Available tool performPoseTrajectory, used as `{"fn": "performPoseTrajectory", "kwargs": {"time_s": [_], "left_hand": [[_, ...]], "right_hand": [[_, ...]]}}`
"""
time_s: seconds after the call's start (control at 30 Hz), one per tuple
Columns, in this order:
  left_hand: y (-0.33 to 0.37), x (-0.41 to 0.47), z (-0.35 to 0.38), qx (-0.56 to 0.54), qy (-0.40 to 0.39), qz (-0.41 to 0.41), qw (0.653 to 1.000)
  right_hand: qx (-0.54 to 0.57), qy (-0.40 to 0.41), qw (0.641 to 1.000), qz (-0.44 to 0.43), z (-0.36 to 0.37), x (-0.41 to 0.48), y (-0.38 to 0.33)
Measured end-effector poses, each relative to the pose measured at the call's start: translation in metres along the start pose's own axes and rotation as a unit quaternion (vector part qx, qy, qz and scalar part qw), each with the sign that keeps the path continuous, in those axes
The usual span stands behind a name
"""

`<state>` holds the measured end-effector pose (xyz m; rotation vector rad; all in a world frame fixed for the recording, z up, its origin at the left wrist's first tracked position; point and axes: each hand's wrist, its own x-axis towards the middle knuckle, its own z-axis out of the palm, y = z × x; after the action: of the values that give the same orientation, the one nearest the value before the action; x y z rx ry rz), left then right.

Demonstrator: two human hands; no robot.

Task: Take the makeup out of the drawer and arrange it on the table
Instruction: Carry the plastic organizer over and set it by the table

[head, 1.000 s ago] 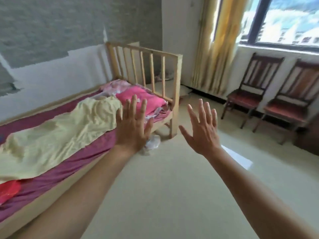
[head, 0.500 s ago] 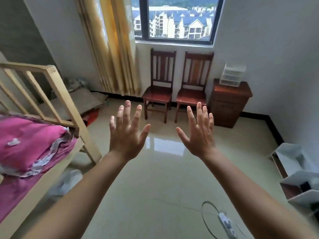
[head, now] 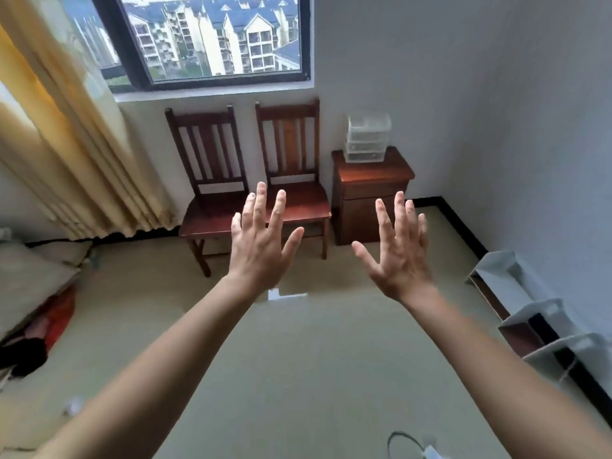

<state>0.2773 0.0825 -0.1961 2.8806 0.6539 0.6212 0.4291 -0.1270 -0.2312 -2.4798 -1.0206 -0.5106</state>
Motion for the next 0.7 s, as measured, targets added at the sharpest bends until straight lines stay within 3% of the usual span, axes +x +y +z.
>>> {"fn": "performPoseTrajectory", "kwargs": {"time_s": [0.17,0.4,0.7], "left_hand": [[0.042,0.136,0.095,-0.019,-0.034,0.055,0.998],[0.094,0.319,0.198,-0.014,-0.064,0.052,0.996],[0.077,0.526,0.274,-0.07,-0.058,-0.027,0.995]], "right_hand": [[-0.016,0.008,0.997,0.073,0.046,0.082,0.111],[-0.018,-0.046,0.99,0.133,0.115,0.233,0.243],[0.004,-0.093,0.985,0.144,0.2,0.444,0.318]]}}
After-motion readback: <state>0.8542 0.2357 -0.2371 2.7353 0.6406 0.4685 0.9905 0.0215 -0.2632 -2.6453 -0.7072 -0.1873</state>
